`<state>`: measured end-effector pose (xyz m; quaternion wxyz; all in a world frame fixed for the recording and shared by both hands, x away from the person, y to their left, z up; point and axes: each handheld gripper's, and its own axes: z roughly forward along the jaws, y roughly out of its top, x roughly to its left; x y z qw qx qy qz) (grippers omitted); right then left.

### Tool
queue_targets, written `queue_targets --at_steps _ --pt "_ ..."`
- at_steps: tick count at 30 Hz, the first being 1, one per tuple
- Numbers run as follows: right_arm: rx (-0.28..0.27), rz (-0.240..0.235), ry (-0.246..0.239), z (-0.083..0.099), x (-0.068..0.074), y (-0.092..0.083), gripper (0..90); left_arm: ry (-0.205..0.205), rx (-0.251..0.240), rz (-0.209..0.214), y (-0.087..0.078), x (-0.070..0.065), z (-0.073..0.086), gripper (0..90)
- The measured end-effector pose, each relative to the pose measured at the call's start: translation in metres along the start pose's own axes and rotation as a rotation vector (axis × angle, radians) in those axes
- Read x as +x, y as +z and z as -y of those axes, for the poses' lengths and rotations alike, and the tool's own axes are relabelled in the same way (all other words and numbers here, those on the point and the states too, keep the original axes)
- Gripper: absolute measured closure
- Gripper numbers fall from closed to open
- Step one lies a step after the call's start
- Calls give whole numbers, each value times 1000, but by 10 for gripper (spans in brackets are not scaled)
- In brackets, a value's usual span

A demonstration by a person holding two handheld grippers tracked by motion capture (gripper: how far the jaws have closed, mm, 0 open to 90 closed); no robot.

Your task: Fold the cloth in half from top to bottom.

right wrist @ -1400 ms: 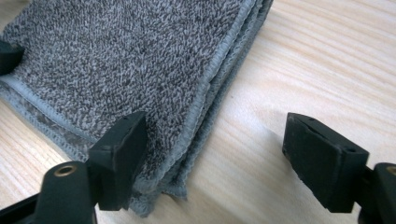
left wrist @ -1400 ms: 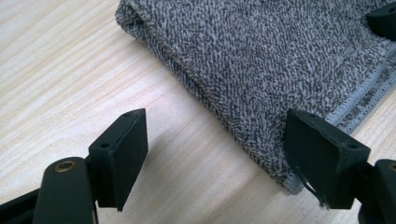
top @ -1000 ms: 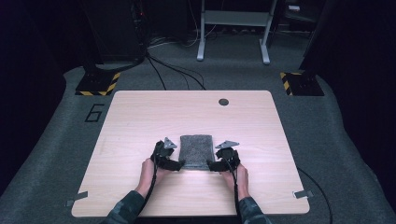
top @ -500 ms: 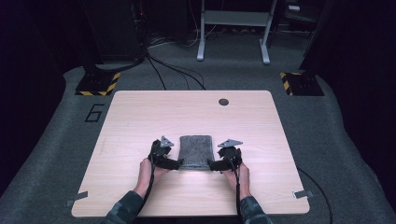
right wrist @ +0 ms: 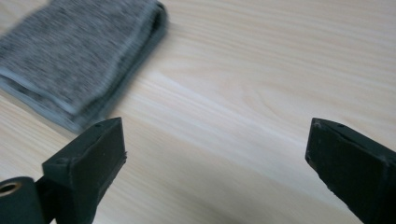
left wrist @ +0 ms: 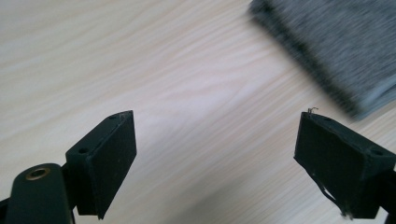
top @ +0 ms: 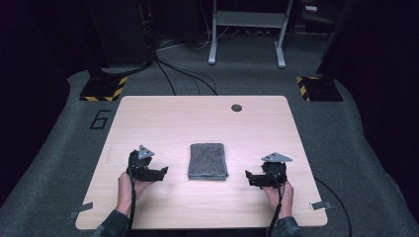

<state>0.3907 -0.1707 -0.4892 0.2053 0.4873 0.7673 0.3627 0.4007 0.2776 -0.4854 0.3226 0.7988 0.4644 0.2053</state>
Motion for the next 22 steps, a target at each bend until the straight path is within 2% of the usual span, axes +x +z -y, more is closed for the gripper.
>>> queue_targets --at_steps 5,8,10,11,14,18,22 --pt "52 54 64 33 -32 -7 41 -98 39 -44 -5 27 34 123" --pt "76 85 92 47 -43 -10 40 -135 55 -71 -8 37 50 120" --pt "85 121 87 56 -51 -12 13 -153 71 -78 -9 42 59 114" --pt "81 137 87 58 -52 -12 6 -154 65 -85 -11 43 62 109" --pt "75 139 87 60 -60 -14 0 -163 47 -118 -13 44 68 110" --pt "55 143 83 61 -60 -11 0 -174 -44 -141 -12 44 79 86" --pt "55 150 90 60 -59 -11 0 -188 -49 -161 -11 44 79 80"
